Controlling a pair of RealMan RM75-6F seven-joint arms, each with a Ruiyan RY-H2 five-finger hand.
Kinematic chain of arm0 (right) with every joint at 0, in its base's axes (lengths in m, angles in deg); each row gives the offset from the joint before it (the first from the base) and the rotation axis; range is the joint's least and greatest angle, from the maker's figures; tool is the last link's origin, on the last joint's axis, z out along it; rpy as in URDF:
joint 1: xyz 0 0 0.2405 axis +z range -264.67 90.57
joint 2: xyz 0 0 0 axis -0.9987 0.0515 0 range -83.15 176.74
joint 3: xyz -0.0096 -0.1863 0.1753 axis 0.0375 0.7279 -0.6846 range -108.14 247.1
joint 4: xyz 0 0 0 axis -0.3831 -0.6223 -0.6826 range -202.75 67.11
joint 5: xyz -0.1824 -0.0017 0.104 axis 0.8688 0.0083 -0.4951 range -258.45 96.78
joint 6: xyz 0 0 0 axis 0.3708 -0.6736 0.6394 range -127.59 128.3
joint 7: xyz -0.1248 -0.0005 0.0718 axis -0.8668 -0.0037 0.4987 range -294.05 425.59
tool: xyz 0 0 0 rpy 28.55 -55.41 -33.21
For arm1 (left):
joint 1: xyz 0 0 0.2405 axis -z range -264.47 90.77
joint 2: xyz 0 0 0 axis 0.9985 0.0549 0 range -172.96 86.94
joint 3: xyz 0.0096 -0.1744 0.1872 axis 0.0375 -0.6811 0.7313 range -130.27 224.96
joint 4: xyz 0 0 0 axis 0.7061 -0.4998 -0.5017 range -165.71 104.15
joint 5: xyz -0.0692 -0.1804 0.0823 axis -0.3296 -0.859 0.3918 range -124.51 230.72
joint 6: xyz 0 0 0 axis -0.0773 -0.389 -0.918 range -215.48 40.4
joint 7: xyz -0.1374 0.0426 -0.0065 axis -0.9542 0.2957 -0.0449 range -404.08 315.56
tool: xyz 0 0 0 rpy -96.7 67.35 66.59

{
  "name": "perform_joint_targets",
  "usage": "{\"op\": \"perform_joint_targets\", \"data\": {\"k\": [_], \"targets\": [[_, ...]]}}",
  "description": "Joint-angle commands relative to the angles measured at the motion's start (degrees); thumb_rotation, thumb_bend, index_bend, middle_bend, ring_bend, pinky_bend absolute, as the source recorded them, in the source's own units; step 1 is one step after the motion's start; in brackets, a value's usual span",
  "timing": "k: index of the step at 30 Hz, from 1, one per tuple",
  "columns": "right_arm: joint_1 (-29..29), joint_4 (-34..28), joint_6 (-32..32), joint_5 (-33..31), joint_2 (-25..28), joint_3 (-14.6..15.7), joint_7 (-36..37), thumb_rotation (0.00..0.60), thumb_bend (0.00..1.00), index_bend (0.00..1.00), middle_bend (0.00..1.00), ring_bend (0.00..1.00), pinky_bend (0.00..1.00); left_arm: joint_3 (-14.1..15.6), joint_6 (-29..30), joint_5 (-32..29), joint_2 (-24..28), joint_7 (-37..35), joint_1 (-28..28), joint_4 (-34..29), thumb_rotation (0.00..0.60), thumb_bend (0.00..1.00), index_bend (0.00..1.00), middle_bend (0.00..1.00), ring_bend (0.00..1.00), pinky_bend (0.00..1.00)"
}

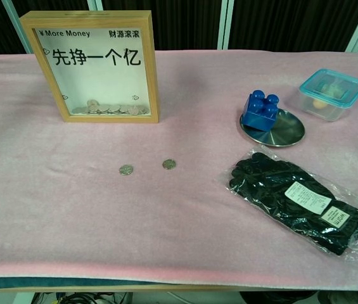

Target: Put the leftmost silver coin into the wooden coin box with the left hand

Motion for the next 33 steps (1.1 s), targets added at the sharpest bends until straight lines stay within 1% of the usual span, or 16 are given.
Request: {"op": "perform_joint_targets", "data": {"k": [1,10,17,30,31,33], "targets": [[0.00,0.01,0.02,0.01,0.05,0.00,0.12,0.600,0.22,0.17,0.06,0.17,0.18,0.88,0.04,0.69,-0.59,-0.56,-0.02,0.89,0.600,0.48,0.60,0.18,0.00,0.00],[-0.02,-0.08,0.09,0.07,0.20,0.09,0.31,0.600,0.22,0.17,0.06,0.17,0.18,2.92,0.47,2.44,-1.24,-1.71,-0.61,2.62,0.600,0.48,0.60,0.18,0.00,0.00],[-0.01,-0.14,0.15,-0.03,0.27,0.07,0.32,0.600,0.22,0.17,0.06,0.17,0.18,3.45,-0.66,3.46,-1.81,-3.49,-0.90,3.76,0.600,0.48,0.60,0.18,0.00,0.00],[-0.06,-0.35,0.21,-0.27,0.38,0.02,0.55,0.600,0.22,0.17,0.06,0.17,0.18,4.59,-1.25,4.26,-2.78,-4.59,-0.98,5.47,0.600,0.48,0.60,0.18,0.00,0.00],[-0.05,-0.36,0.21,-0.25,0.39,0.03,0.56,0.600,0.22,0.17,0.06,0.17,0.18,4.61,-1.30,4.27,-2.84,-4.67,-0.97,5.53,0.600,0.48,0.60,0.18,0.00,0.00],[-0.06,-0.36,0.19,-0.27,0.40,0.02,0.59,0.600,0.22,0.17,0.06,0.17,0.18,4.73,-1.44,4.32,-2.92,-4.71,-0.95,5.60,0.600,0.48,0.56,0.18,0.00,0.00]]}}
